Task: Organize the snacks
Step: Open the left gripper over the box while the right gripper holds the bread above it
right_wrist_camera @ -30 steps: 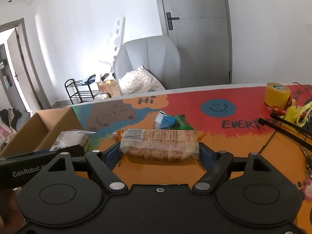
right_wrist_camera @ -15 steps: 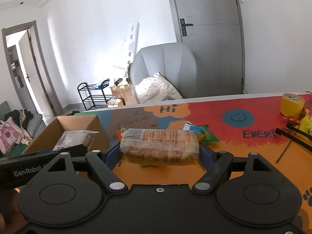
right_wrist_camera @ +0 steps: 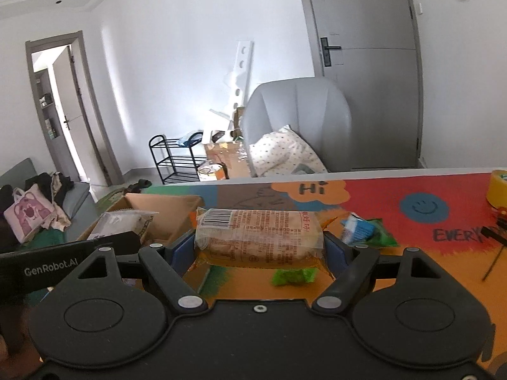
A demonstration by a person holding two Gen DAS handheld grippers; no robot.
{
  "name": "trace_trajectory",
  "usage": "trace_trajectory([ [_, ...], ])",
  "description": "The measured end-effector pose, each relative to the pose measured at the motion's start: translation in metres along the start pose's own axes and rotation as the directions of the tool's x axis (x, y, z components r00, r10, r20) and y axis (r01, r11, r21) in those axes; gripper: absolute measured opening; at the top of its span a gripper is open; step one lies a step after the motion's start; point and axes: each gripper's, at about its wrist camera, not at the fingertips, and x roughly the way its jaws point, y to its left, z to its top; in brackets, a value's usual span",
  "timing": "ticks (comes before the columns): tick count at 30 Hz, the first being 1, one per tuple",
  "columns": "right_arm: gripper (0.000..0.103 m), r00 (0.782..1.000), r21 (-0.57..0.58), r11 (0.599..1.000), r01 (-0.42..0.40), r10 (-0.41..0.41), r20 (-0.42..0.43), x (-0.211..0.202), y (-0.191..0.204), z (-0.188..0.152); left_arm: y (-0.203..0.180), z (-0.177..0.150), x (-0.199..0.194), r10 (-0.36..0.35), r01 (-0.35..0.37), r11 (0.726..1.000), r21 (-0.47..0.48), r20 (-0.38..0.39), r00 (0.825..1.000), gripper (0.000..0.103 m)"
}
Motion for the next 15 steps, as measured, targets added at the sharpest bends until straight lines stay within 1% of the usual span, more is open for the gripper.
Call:
trace_trajectory([
  [10, 0.078, 0.998, -0.017, 0.998, -0.056, 0.056, -0.007, 0.014, 0.024, 0.003, 0.036, 0.007, -0.003, 0.072, -0.072, 0.996, -0.044, -0.002, 0.997, 0.046],
  [15, 0.078, 0.998, -0.029, 0.997, -0.070, 0.069, -0.009, 0.020, 0.033, 0.005, 0.052, 0.012, 0.002, 0.092, -0.092, 0.993, -0.068, -0.004, 0.996, 0.045],
])
